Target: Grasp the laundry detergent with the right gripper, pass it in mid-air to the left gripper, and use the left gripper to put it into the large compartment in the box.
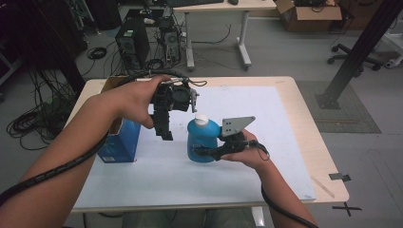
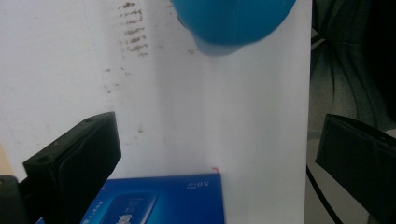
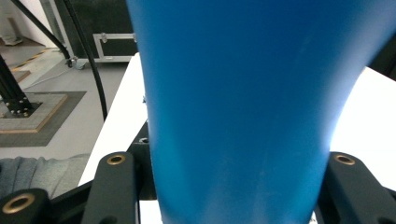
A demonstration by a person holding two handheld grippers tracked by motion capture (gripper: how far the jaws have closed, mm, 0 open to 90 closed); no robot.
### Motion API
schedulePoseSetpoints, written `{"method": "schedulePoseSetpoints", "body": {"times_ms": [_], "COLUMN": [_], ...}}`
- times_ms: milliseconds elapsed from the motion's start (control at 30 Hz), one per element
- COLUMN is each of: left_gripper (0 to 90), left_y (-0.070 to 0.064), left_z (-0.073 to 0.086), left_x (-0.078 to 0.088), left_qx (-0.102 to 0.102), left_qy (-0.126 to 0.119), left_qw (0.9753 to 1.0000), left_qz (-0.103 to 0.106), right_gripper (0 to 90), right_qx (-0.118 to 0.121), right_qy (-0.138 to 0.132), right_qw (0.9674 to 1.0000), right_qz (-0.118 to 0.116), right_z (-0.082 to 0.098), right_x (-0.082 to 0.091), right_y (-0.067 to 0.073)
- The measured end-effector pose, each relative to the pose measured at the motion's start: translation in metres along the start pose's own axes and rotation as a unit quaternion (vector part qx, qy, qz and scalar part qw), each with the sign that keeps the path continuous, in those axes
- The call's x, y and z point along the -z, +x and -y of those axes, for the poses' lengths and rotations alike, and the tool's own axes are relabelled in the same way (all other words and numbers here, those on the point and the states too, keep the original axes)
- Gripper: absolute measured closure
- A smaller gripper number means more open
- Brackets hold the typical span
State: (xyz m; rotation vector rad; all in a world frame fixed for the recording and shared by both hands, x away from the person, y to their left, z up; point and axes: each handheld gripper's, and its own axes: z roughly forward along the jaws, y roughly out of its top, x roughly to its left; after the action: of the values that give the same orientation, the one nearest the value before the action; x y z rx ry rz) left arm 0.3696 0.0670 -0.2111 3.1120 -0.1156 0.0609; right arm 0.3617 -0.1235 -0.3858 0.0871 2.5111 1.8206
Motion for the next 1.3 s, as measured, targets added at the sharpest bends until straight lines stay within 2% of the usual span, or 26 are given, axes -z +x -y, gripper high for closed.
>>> {"method": "schedulePoseSetpoints", "body": {"times_ms": [700,1000,1300], "left_gripper": [0.2,0.2,0.2], "left_y": [-0.002,-0.004,-0.004], "left_z": [-0.011,-0.011,-0.011], "left_x": [-0.008,-0.009,-0.012], "left_qx": [-0.010,-0.011,-0.011], "left_qy": [0.000,0.001,0.001], "left_qw": [0.9999,0.9999,0.9999], "left_qz": [0.006,0.005,0.005], "right_gripper": [45.4,45.4,45.3], "right_qx": [0.010,0.017,0.012], "right_qy": [0.007,0.007,0.007], "right_qw": [0.9997,0.9994,0.9995], "right_qz": [-0.022,-0.029,-0.030], "right_z": [-0.015,-0.023,-0.023], "right_x": [-0.035,-0.045,-0.049], "right_y": [-0.003,-0.005,-0.006]}}
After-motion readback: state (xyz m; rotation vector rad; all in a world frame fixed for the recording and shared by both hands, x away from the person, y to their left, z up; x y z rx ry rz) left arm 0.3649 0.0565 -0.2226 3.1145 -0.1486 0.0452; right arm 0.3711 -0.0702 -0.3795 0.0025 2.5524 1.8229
